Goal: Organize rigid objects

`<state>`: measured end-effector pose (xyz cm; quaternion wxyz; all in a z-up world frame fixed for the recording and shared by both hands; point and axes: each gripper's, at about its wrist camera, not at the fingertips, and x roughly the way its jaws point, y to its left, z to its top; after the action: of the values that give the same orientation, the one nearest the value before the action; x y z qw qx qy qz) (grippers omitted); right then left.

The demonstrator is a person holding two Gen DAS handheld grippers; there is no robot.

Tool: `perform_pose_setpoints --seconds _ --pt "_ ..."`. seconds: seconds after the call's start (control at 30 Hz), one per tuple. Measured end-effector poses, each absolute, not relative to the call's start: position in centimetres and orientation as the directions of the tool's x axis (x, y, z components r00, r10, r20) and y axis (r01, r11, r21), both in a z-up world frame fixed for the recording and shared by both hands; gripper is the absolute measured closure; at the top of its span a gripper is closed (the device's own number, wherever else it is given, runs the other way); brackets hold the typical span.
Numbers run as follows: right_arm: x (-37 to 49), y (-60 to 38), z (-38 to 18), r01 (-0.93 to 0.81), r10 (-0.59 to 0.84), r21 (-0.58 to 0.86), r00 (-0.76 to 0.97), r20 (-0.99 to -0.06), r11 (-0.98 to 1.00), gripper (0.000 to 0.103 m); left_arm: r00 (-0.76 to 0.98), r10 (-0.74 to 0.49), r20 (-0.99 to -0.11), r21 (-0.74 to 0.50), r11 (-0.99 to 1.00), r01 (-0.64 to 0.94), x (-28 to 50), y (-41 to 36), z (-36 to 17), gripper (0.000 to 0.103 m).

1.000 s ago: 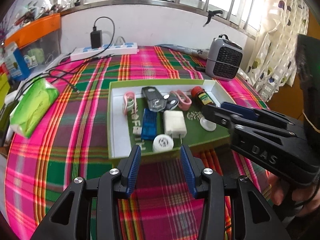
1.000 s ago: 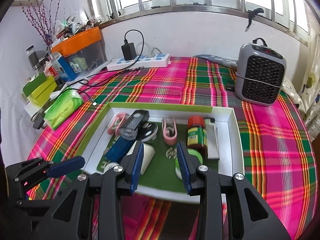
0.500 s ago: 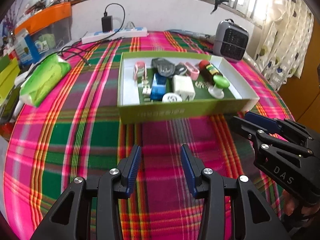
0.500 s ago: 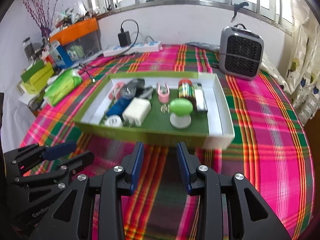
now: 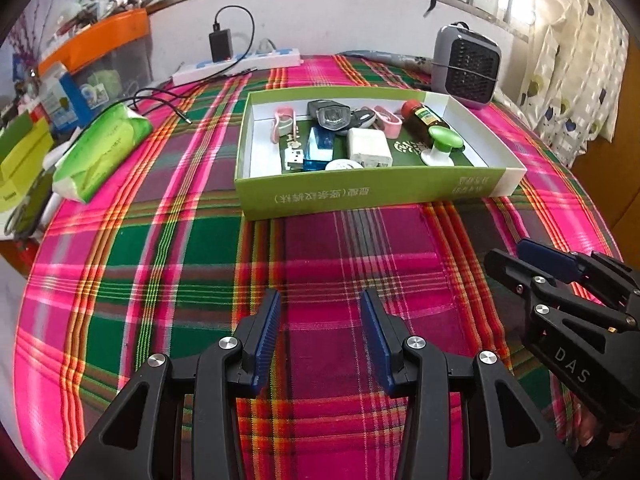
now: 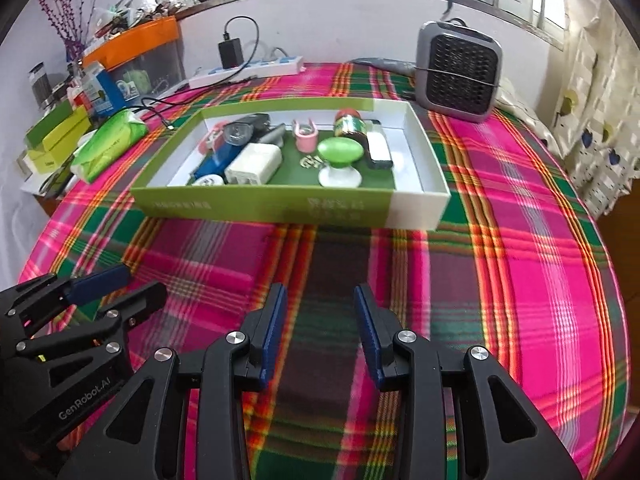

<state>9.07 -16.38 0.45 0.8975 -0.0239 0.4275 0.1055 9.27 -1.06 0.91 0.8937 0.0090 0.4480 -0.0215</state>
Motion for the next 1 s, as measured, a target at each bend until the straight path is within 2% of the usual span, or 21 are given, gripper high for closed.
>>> perform_pose_setpoints --seconds 0.3,0.4,0.43,1.0 --pt "8.81 -17.17 -0.16 -0.176 0.139 0.038 0.607 -0.782 0.984 0.065 0.605 0.000 -0.796 0.012 1.000 0.016 9.20 -1.40 0.83 0.062" --pt "8.75 -17.12 -0.21 -0.177 0.138 0.036 0.607 -0.783 0.984 0.052 0.609 0.014 -0.793 0.020 1.000 0.004 9.10 -1.57 0.78 0.062" --pt "8.68 -17.06 -0.26 -0.178 0.135 0.030 0.609 -0.782 0.984 0.051 0.609 0.017 -0.793 0.024 1.000 0.003 9.09 -1.62 0.78 0.062" --pt "8.39 -17.05 -0.36 -0.171 0.118 0.013 0.619 -0.776 0.985 0.050 0.618 0.031 -0.786 0.025 1.000 -0.018 8.97 -1.80 0.73 0.062"
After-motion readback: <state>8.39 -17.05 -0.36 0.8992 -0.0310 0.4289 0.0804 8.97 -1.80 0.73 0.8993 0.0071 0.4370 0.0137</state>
